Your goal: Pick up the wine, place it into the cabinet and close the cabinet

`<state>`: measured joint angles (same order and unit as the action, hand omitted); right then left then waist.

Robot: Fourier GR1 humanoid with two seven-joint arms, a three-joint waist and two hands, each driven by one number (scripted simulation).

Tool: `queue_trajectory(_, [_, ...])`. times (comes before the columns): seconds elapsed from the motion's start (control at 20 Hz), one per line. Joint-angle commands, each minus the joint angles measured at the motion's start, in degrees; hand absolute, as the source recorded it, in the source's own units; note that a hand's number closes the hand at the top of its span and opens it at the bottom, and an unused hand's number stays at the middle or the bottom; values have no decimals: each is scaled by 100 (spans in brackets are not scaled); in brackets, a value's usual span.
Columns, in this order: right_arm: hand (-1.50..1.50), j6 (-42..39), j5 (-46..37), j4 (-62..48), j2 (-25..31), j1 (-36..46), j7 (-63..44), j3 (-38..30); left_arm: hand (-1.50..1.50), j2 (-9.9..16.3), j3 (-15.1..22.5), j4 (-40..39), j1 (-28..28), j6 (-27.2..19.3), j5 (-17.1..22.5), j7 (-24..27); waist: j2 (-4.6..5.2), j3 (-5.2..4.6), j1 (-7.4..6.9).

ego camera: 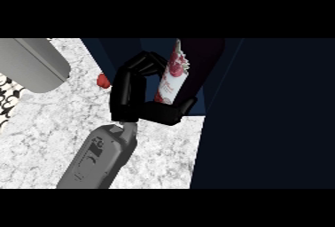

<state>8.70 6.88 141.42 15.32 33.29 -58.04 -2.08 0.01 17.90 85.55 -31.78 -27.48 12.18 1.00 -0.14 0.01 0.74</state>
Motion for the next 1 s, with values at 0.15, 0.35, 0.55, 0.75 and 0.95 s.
queue_trajectory(0.15, [-150, -171, 499, 407, -100, -374, 103, -46, 150, -1, 95, -915, -784, -558, 56, 286, 15, 2, 8])
queue_trajectory(0.35, [-150, -289, 685, 474, -21, -390, 27, -174, 150, 0, -179, -1714, -965, -146, -306, 820, 24, 3, 39])
queue_trajectory(0.55, [-150, -322, 649, 76, -26, -209, 202, -248, 150, 0, -152, -2093, -1054, -102, -279, 966, 23, 1, -8])
queue_trajectory(0.75, [-150, 60, 255, 514, -138, -113, -329, 102, 150, 0, -163, -2325, -1149, -197, -317, 1035, 6, -3, 0])
queue_trajectory(0.95, [-150, -63, 491, 232, 4, 107, -231, -218, 150, -1, 217, -2470, -923, -463, -21, 1458, 7, -3, 2])
